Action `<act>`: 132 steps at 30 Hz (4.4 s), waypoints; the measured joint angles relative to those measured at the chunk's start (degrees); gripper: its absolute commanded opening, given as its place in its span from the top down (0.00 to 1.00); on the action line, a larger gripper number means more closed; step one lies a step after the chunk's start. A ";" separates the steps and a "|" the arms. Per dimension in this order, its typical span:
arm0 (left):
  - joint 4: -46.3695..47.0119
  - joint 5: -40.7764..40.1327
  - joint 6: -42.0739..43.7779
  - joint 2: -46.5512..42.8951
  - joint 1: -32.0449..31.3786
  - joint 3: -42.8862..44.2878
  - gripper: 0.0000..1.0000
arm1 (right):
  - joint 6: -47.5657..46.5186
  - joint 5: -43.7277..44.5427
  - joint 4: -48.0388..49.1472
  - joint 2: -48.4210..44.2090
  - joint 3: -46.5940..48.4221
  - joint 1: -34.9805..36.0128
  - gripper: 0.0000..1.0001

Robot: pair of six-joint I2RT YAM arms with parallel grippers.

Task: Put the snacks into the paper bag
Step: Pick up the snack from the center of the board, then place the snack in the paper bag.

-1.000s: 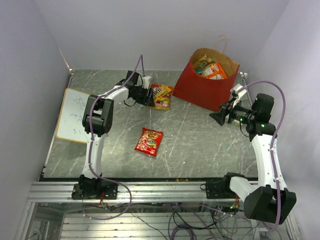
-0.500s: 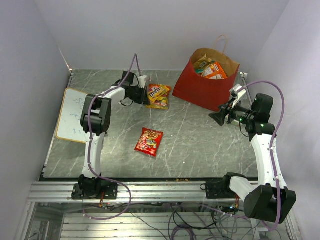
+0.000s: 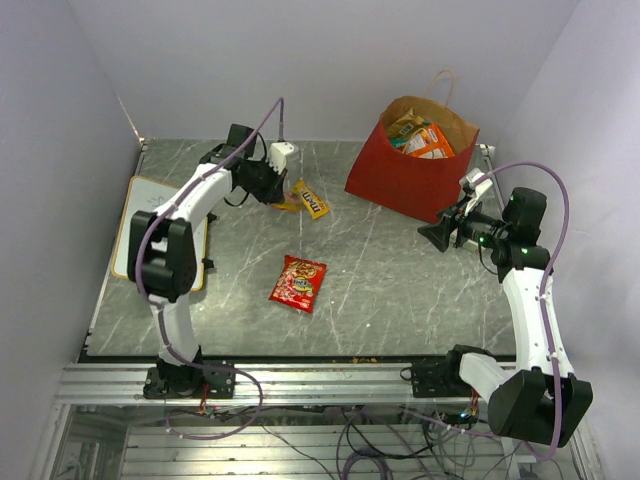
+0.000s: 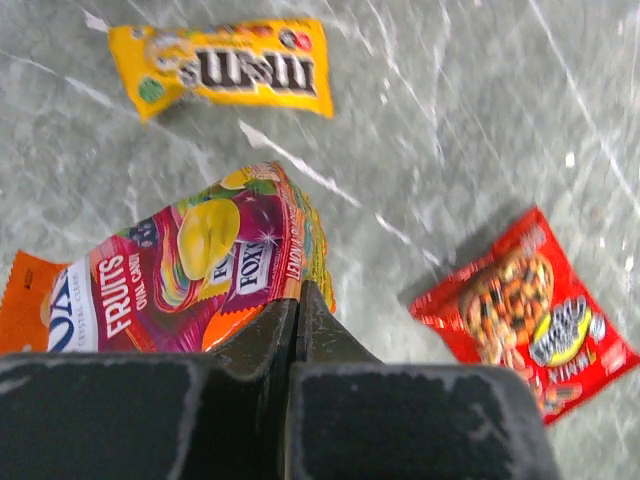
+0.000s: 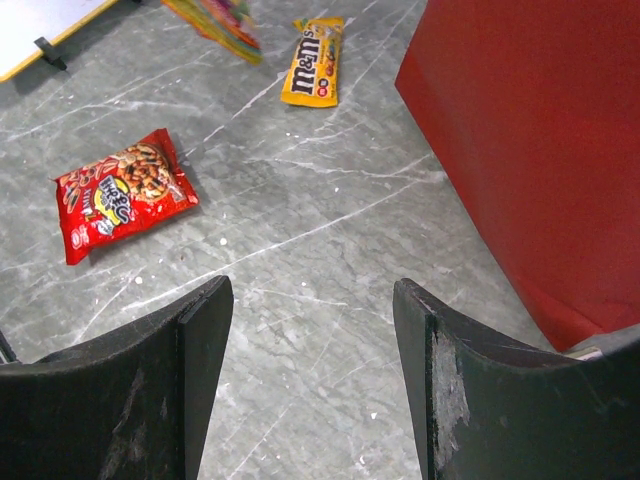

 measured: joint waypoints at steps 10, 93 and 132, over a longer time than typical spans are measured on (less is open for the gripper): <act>-10.21 -13.94 12.72 -19.78 -16.59 -14.45 0.93 | 0.28 -2.91 0.96 1.07 -0.39 0.00 0.34; -10.80 -29.81 24.15 -26.21 -35.74 -8.79 0.69 | 4.31 -5.75 12.28 18.38 0.76 34.34 0.91; -5.66 -23.63 16.02 -41.20 -25.18 -14.01 0.14 | -0.85 18.01 -6.62 17.88 48.17 15.89 1.00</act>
